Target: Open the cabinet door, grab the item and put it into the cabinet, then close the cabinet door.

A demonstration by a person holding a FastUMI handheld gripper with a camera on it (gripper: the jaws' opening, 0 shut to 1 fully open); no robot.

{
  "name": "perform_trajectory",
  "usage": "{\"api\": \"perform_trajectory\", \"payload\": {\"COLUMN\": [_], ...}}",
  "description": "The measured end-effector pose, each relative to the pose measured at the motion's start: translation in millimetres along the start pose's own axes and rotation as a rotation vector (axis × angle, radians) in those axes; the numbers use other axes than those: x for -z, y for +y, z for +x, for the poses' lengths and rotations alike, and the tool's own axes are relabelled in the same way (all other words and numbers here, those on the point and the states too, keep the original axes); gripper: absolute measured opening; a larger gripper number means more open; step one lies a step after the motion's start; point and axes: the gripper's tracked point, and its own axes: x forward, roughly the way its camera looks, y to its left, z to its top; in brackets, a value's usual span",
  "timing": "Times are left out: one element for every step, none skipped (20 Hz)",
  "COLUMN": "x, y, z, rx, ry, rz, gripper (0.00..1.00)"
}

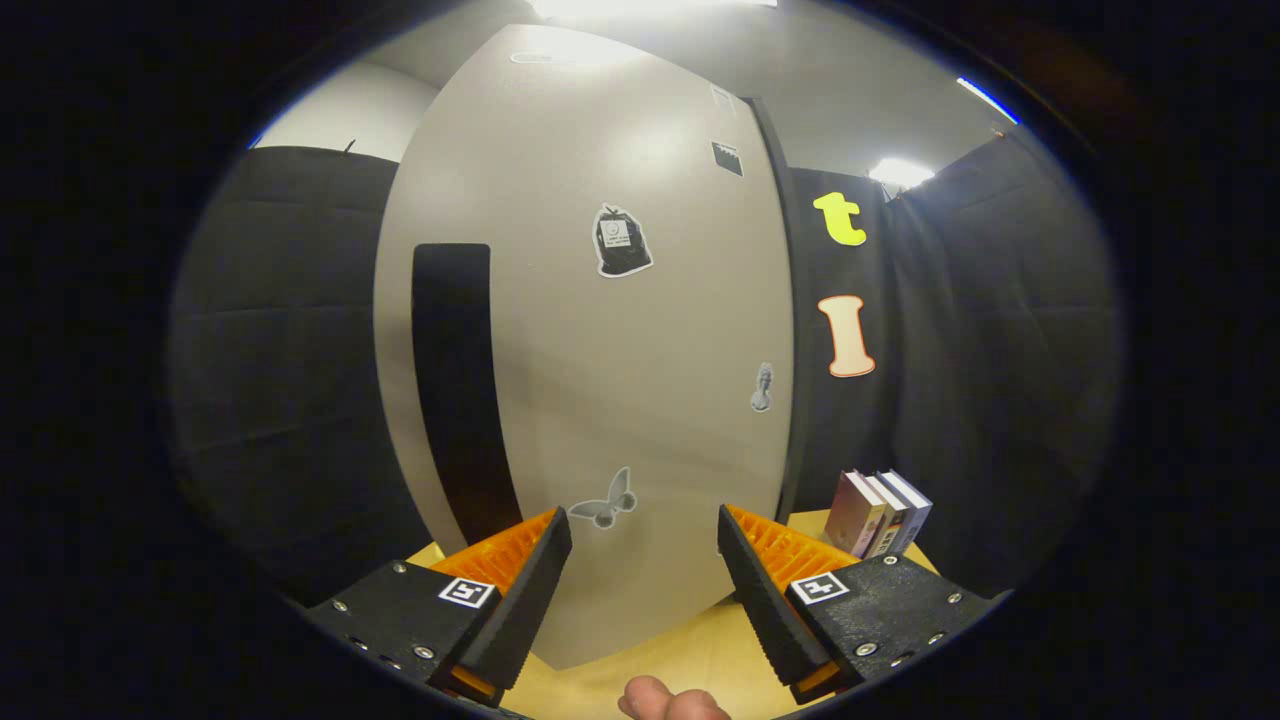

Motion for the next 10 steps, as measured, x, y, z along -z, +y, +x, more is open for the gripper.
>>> {"api": "perform_trajectory", "payload": {"x": [1, 2, 3, 9, 12, 15, 19, 26, 30, 31], "y": [10, 18, 25, 36, 44, 53, 61, 71, 80, 86], "z": [4, 7, 9, 12, 14, 15, 15, 15, 13, 12], "rx": [0.004, 0.016, 0.029, 0.034, 0.038, 0.042, 0.044, 0.039, 0.03, 0.03], "ry": [-0.004, -0.011, -0.016, -0.017, -0.017, -0.016, -0.008, 0.009, 0.022, 0.021], "rz": [0.008, 0.013, 0.02, 0.029, 0.039, 0.045, 0.046, 0.042, 0.03, 0.013], "gripper": [0.92, 0.93, 0.93, 0.93, 0.93, 0.93, 0.93, 0.93, 0.93, 0.93]}}
